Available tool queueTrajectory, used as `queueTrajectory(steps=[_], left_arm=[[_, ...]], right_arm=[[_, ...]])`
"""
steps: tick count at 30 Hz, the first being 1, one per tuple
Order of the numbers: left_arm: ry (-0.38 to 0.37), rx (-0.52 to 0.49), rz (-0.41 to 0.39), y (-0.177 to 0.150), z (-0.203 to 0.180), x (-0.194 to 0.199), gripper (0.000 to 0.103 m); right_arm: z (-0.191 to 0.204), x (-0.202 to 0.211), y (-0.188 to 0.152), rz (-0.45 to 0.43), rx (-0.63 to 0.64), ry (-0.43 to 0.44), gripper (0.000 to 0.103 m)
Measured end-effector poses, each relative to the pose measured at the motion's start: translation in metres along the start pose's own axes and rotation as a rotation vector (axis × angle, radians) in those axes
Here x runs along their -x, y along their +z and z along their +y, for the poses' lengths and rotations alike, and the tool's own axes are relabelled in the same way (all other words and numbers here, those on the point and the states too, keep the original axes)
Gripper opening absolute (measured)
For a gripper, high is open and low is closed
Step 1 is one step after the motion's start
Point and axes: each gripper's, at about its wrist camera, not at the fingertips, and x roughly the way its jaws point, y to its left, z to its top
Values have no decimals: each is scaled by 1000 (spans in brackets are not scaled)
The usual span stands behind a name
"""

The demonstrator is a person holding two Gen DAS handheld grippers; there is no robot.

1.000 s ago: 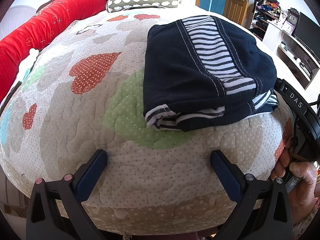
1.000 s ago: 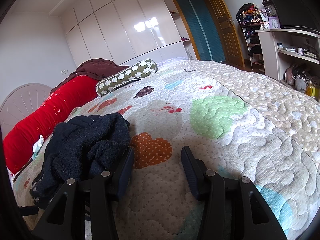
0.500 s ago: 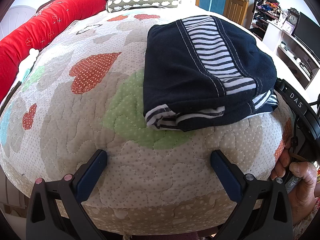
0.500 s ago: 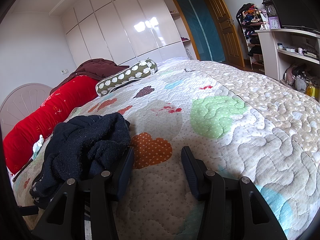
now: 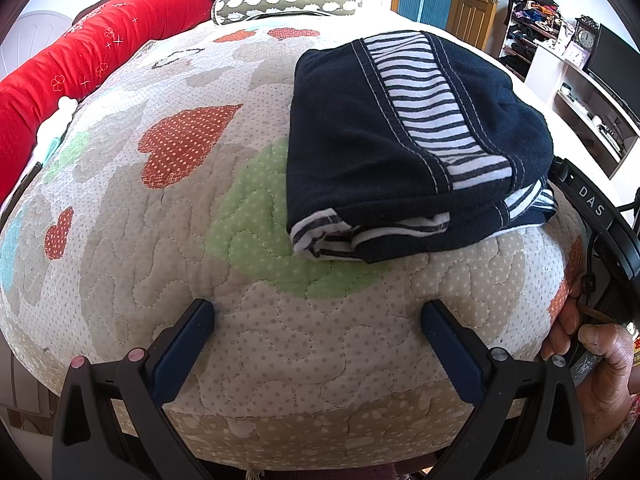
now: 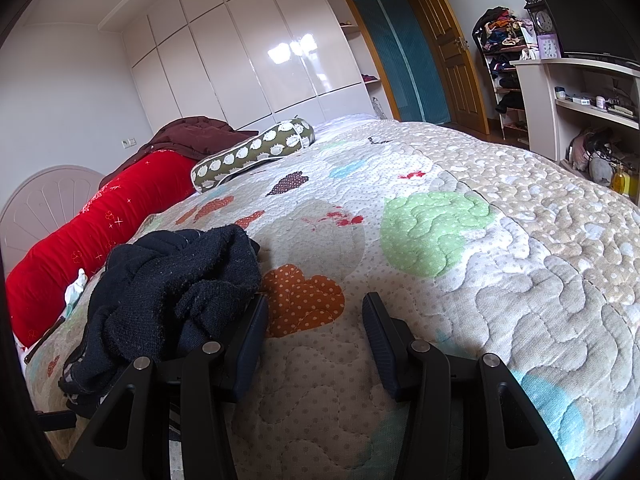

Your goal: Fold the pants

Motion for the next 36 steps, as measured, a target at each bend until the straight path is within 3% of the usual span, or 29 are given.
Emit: queueTrajectory(steps=[13,36], left_arm=[[-2,-3,-4,-1,0,1,103],[-60,-51,-14,-2,7,0,103]], right_arm=[[-2,-3,1,4,21,-14,52],[11,-7,2,40,159,-141,54]])
